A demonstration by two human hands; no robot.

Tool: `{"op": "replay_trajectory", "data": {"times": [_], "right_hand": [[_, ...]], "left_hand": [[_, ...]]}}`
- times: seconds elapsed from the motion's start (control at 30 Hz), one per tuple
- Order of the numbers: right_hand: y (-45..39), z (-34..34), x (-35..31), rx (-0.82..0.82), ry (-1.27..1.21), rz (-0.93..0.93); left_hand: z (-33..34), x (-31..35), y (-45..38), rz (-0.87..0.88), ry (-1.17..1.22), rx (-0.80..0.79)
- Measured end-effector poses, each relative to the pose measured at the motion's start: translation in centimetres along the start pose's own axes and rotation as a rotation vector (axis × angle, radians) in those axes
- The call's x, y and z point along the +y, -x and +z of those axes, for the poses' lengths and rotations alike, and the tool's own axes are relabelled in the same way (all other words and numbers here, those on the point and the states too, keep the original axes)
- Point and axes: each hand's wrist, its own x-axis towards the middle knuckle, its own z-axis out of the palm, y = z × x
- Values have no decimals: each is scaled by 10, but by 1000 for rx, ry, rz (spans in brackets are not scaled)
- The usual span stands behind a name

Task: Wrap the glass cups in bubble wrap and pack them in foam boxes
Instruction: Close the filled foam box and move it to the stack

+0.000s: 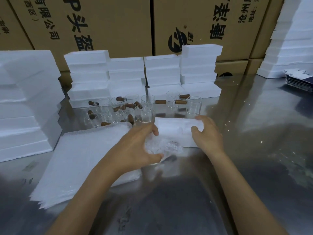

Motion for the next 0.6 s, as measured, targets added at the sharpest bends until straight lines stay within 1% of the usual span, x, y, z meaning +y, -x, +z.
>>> {"op": "replay_trajectory", "data": {"times": [0.07,0.17,0.23,0.27,0.33,0.47,0.6], "right_hand": [[1,0,-1,-2,-21,-10],[0,0,-1,-48,-67,-39],[0,3,-2,-90,-102,-73],[1,5,-3,-109,-110,-87],[3,9,-5,-138,-118,-107],[3,11,-4,-149,-130,-120],[1,12,-3,-162,-159,-107]], "left_hand": [[-6,0,-1,-8,130,93],[-12,3,-5,-20,329,321],[-7,7,-10,-42,388,437],[-2,10,-14,-45,379,464],[9,13,-22,-31,320,450],[28,4,-27,6,121,289],[31,-4,-23,-41,-80,267]]}}
